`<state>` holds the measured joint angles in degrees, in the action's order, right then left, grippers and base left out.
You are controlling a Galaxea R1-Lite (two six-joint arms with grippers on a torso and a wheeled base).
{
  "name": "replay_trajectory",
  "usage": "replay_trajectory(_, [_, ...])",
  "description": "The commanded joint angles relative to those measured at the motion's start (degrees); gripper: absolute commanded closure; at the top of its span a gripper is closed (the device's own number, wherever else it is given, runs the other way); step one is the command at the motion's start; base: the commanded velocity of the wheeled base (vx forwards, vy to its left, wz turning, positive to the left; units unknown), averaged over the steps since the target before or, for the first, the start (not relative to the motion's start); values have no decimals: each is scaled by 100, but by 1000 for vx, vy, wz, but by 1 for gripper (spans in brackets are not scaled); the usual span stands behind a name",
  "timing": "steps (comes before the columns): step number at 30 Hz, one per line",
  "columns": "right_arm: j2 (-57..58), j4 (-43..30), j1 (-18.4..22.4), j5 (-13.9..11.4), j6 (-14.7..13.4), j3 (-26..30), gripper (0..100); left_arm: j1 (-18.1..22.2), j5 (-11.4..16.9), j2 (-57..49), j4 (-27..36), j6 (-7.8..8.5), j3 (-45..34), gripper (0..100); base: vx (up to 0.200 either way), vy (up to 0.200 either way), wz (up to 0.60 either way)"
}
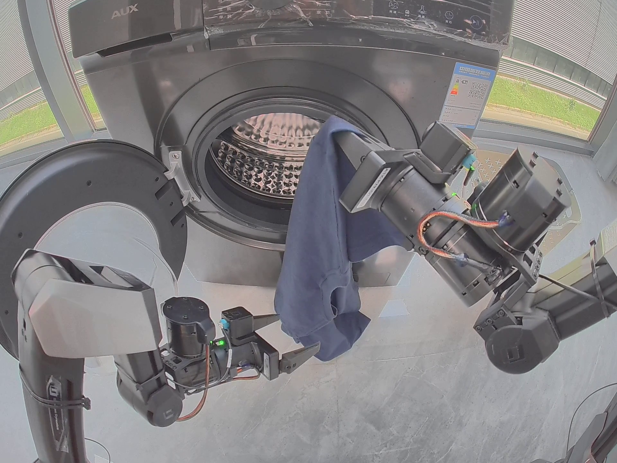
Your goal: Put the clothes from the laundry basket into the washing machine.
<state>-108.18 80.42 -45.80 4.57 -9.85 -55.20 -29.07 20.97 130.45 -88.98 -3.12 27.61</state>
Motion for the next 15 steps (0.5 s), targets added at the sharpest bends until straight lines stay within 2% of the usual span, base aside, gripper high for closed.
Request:
replay_trajectory(1, [-45,26,-87,0,-8,0,100,-2,-31,666,-23,-31,763,0,0,0,0])
replay_trajectory(8, [-45,53,-113,61,-8,9,100,33,-67,1105,-14,-154,1589,0,0,0,0])
replay_trajectory(15, [-37,61,-157,61,-8,9,100,42,-471,1659,-14,-171,2547,0,0,0,0])
